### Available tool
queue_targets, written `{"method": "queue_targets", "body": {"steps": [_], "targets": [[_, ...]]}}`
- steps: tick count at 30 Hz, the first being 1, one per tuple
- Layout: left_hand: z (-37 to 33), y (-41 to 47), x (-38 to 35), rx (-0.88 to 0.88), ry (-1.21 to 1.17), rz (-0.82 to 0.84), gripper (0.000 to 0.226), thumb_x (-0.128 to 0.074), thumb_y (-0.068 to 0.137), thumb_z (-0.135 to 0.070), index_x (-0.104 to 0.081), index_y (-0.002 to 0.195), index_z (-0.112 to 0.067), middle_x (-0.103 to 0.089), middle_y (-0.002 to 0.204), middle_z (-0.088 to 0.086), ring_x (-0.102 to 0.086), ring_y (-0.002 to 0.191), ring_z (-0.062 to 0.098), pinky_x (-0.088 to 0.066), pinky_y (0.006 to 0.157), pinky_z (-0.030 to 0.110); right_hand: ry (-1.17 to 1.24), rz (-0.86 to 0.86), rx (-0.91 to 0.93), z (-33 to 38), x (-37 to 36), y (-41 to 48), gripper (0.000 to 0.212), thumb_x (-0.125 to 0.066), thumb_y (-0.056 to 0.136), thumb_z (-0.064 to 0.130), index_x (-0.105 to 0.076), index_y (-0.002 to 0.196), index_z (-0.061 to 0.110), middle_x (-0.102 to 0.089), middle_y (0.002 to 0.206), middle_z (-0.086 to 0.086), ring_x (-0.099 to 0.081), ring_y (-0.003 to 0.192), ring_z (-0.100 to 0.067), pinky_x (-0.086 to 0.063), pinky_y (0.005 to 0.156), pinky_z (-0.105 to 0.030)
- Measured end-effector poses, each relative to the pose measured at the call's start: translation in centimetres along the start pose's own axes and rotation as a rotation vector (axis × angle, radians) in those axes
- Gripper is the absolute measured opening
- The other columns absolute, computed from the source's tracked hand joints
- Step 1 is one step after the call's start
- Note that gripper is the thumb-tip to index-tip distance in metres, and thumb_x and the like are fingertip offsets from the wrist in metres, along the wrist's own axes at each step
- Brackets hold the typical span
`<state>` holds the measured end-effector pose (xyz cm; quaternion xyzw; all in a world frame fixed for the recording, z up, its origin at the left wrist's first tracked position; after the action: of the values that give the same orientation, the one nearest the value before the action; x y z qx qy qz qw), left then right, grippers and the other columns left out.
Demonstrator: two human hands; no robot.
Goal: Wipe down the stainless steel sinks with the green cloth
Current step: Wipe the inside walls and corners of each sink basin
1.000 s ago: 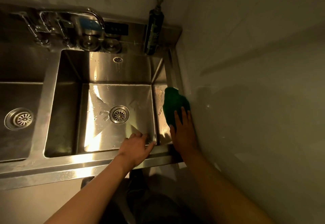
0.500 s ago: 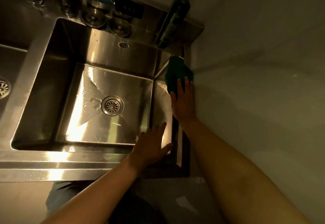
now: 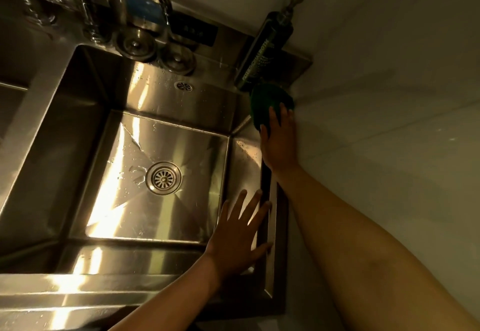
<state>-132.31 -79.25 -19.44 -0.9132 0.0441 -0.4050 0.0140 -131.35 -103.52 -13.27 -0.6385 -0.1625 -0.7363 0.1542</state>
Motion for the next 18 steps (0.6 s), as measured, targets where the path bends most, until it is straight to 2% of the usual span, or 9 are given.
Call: {"method": "queue_targets", "body": {"steps": [4, 10, 13, 16, 18], "targets": [[0.0, -0.1, 0.1, 0.003, 0.026, 0.019, 0.085, -0.03, 0.099, -0.077, 0.008, 0.165, -0.038, 0.022, 0.173, -0.006, 0.013, 0.16, 0.029, -0.014, 0.124, 0.067, 0.031, 0.019, -0.007, 0.0, 0.1, 0.1, 0.055, -0.043, 0.107, 0.033, -0.032, 0.157, 0.012, -0.017, 0.167, -0.014, -0.009, 0.155, -0.035, -0.016, 0.125, -0.041], [0.2, -0.5, 0.7, -0.011, 0.024, 0.063, 0.082, -0.027, 0.1, -0.077, 0.011, 0.163, -0.042, 0.024, 0.171, -0.011, 0.021, 0.159, 0.026, -0.003, 0.126, 0.064, 0.054, 0.028, -0.035, 0.6, 0.8, -1.4, 0.055, -0.045, 0.106, 0.031, -0.033, 0.157, 0.012, -0.017, 0.167, -0.014, -0.011, 0.155, -0.035, -0.023, 0.125, -0.042], [0.8, -1.7, 0.8, -0.005, 0.076, 0.161, 0.082, -0.023, 0.099, -0.075, 0.017, 0.162, -0.041, 0.031, 0.169, -0.013, 0.024, 0.157, 0.026, 0.001, 0.127, 0.06, 0.079, 0.03, -0.07, 0.7, 0.8, -4.8, 0.057, -0.045, 0.107, 0.032, -0.03, 0.158, 0.014, -0.014, 0.169, -0.01, -0.005, 0.156, -0.032, -0.018, 0.126, -0.042], [1.4, -3.0, 1.7, 0.036, 0.187, 0.218, 0.083, -0.021, 0.098, -0.07, 0.013, 0.164, -0.034, 0.023, 0.172, -0.006, 0.01, 0.16, 0.029, -0.012, 0.127, 0.059, 0.05, 0.041, -0.077, 0.8, 0.6, -9.0, 0.058, -0.045, 0.106, 0.034, -0.029, 0.159, 0.017, -0.015, 0.169, -0.009, -0.004, 0.156, -0.031, -0.012, 0.125, -0.039], [1.4, -4.0, 3.2, 0.05, 0.205, 0.219, 0.082, -0.026, 0.097, -0.066, -0.006, 0.167, -0.028, -0.002, 0.175, 0.0, -0.012, 0.16, 0.031, -0.029, 0.122, 0.06, 0.037, 0.034, -0.078, 0.9, 0.6, -11.5, 0.057, -0.047, 0.106, 0.033, -0.031, 0.158, 0.015, -0.019, 0.167, -0.011, -0.009, 0.156, -0.033, -0.016, 0.125, -0.041]]}}
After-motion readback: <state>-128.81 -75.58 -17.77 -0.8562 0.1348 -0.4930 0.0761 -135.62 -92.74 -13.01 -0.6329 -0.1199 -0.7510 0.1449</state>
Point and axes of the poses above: each hand's wrist, its own y-axis towards the middle knuckle, its own x-axis out of the back of the hand, z = x × y, the point moved 7 cm from there along y, towards the middle knuckle
